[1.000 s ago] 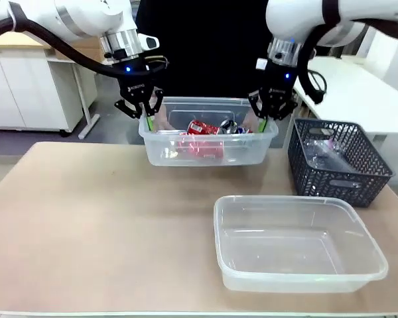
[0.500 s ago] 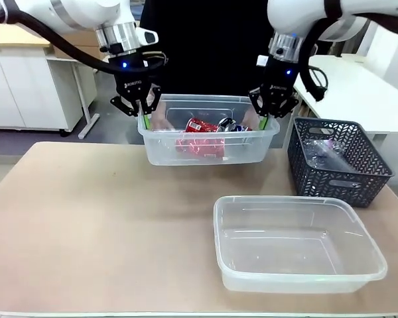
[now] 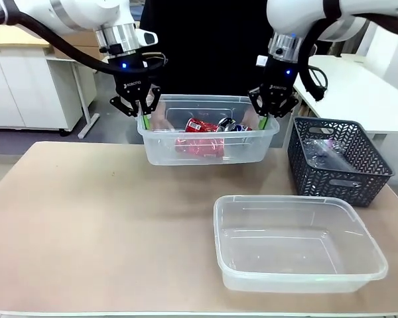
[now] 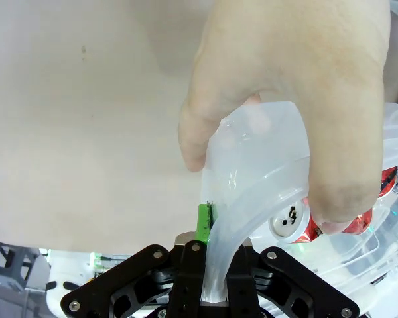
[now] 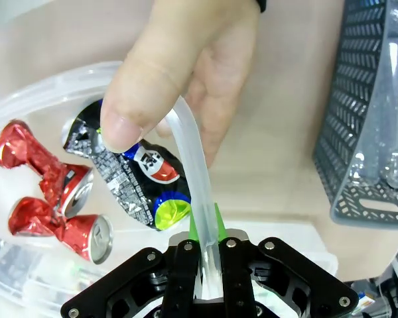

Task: Sort the waste into each basket.
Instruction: Release the Organizing box you were holding.

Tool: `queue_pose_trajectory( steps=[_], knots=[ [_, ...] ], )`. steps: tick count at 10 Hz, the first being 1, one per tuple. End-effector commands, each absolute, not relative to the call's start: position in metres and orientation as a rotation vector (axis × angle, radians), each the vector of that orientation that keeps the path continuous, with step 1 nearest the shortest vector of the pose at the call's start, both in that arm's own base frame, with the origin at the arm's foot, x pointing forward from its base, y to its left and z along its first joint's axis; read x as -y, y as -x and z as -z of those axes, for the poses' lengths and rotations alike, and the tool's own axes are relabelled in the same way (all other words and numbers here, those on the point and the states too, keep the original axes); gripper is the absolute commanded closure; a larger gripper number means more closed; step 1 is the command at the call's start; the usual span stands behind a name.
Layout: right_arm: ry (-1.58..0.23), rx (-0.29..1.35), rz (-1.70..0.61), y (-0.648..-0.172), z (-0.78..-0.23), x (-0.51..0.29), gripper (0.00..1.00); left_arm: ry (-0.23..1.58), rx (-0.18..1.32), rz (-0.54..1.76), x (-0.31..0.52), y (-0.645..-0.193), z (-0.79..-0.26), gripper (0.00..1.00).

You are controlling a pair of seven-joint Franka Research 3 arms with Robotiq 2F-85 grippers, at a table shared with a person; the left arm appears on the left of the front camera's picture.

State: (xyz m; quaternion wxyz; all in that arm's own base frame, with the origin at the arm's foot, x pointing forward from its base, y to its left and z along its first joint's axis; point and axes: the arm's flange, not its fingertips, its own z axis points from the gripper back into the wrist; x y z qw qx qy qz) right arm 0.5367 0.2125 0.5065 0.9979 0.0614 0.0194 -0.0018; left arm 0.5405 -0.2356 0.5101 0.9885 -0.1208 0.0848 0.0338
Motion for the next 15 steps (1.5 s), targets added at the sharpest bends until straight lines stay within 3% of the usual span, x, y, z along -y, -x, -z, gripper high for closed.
queue_pose_trajectory(
  steps=[1, 2, 3, 4, 5, 6, 15],
  knots=[
    [-0.123, -0.039, 0.004, -0.537, -0.507, -0.213, 0.96, 0.242, -0.170, -0.068, 0.236, -0.540, -0.510, 0.96],
    [-0.124, -0.004, 0.007, -0.527, -0.520, -0.203, 0.39, 0.285, -0.164, -0.031, 0.241, -0.540, -0.521, 0.37],
    [-0.110, 0.052, 0.029, -0.515, -0.535, -0.196, 0.39, 0.272, -0.131, -0.025, 0.241, -0.535, -0.533, 0.38],
    [-0.122, 0.075, 0.027, -0.506, -0.546, -0.190, 0.00, 0.273, -0.108, -0.029, 0.239, -0.531, -0.543, 0.00],
    [-0.127, 0.091, 0.022, -0.499, -0.553, -0.185, 0.36, 0.280, -0.089, -0.042, 0.235, -0.528, -0.551, 0.34],
    [-0.137, 0.097, 0.032, -0.496, -0.556, -0.181, 0.00, 0.293, -0.079, -0.041, 0.232, -0.524, -0.558, 0.00],
    [-0.166, 0.082, 0.041, -0.485, -0.550, -0.183, 0.00, 0.271, -0.073, -0.086, 0.218, -0.513, -0.555, 0.00]
  ],
)
